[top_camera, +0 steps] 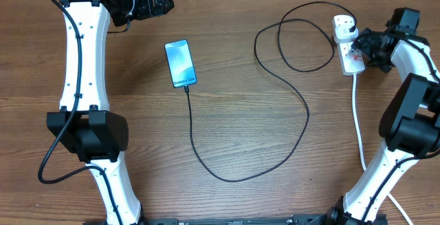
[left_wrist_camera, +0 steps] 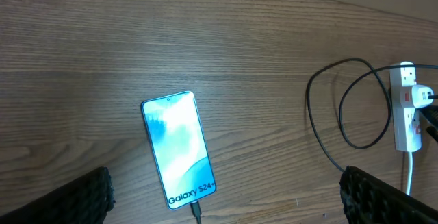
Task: Plug charger to phone and switch on socket
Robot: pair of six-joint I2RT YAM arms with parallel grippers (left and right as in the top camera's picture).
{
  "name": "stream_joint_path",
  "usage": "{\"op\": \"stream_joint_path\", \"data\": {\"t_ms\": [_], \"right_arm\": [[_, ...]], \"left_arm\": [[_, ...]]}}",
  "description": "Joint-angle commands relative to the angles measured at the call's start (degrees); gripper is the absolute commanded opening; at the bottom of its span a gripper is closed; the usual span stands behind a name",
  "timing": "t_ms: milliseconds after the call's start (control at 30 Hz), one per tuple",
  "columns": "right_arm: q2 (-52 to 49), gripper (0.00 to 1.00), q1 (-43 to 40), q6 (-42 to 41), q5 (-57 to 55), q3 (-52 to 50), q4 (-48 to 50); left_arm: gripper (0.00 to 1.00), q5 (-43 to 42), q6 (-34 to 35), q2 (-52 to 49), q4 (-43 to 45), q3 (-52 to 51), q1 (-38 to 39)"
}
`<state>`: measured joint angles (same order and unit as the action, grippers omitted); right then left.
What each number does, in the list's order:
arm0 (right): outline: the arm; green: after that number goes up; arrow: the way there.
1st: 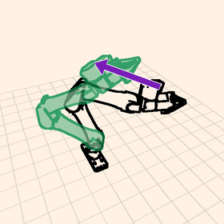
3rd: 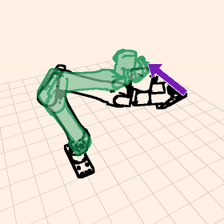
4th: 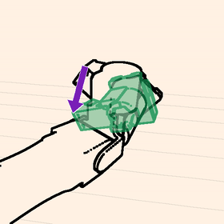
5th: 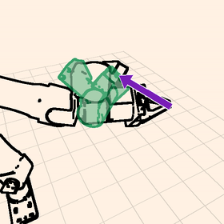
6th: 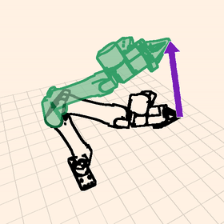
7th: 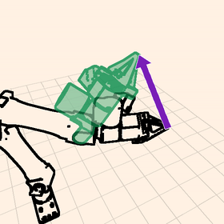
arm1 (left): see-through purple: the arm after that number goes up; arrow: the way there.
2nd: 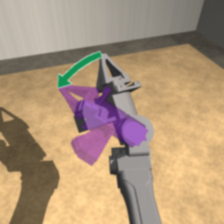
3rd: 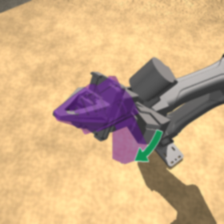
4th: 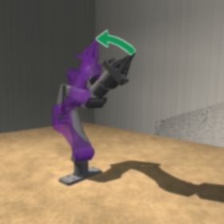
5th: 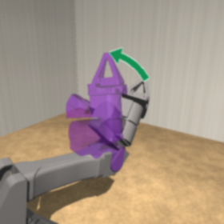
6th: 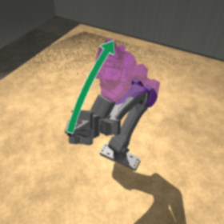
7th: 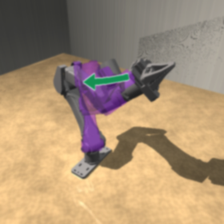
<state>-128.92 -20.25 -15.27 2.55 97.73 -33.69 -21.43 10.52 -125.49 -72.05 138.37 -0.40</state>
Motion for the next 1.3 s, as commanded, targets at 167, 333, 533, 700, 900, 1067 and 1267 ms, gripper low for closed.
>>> {"op": "stream_joint_path", "data": {"t_ms": [167, 333, 533, 700, 900, 1067, 1267], "right_arm": [[4.20, 0.90, -0.09, -2.73, -2.97, 0.72, 0.57], [4.04, 0.89, -0.09, -2.78, -3.21, 0.70, 1.05], [2.60, 0.89, -0.07, -2.97, -3.32, 0.70, 1.66], [0.83, 0.89, -0.07, -2.95, -2.38, 0.70, 1.70], [0.72, 0.89, -0.02, -2.93, -2.27, 0.48, 2.12], [0.04, 0.89, -0.02, -2.93, -2.45, 0.48, 2.38], [-1.73, 0.89, -0.02, -2.95, -2.36, 0.48, 2.36]], "left_arm": [[1.00, -0.61, -0.26, 0.66, 0.04, 0.50, 0.07], [1.00, -0.61, -0.26, 0.66, 0.04, 0.50, 0.07], [1.00, -0.61, -0.26, 0.66, 0.04, 0.50, 0.07], [1.00, -0.61, -0.26, 0.66, 0.04, 0.50, 0.07], [1.00, -0.61, -0.26, 0.66, 0.04, 0.50, 0.07], [1.00, -0.61, -0.26, 0.66, 0.04, 0.50, 0.07], [1.00, -0.61, -0.26, 0.66, 0.04, 0.50, 0.07]]}}
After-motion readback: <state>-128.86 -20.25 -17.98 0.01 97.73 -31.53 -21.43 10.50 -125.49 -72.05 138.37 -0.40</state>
